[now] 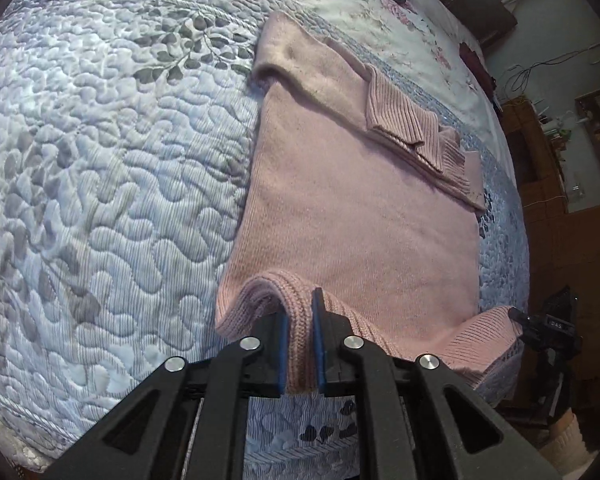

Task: Fold small clothes
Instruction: 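Pinch the hem with the left tool while the right tool pinches it too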

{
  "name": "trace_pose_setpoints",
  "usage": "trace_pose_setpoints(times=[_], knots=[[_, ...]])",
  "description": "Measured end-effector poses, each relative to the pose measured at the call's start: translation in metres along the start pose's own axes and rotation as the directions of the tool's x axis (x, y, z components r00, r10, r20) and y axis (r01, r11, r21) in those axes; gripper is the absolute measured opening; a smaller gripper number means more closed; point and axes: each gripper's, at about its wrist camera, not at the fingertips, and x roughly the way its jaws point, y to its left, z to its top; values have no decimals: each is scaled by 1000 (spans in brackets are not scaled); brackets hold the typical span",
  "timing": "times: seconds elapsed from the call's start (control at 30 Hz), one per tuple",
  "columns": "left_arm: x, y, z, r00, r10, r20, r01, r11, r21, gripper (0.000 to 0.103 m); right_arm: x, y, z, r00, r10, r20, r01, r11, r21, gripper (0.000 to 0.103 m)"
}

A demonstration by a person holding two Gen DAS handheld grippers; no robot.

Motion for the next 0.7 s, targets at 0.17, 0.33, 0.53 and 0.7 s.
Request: trace_pose_setpoints(times=[0.17, 0.33, 0.53, 0.7], knots=[[36, -4, 41, 999, 36, 31, -36, 999, 16, 10, 18, -9, 46, 999, -36, 10, 36, 999, 1, 8], [69, 5, 71, 999, 43, 13, -42, 999, -27, 10, 39, -23, 81, 1000, -22, 11, 22, 998, 61, 8], [83, 11, 82, 999, 23, -25, -25, 998, -55, 13, 51, -35, 97, 1000, -6, -10, 7, 994, 106, 10], [71, 26, 79, 996, -55, -66, 46, 991, -127, 17, 46, -35, 95, 1000, 7, -20, -5, 993, 120, 17]])
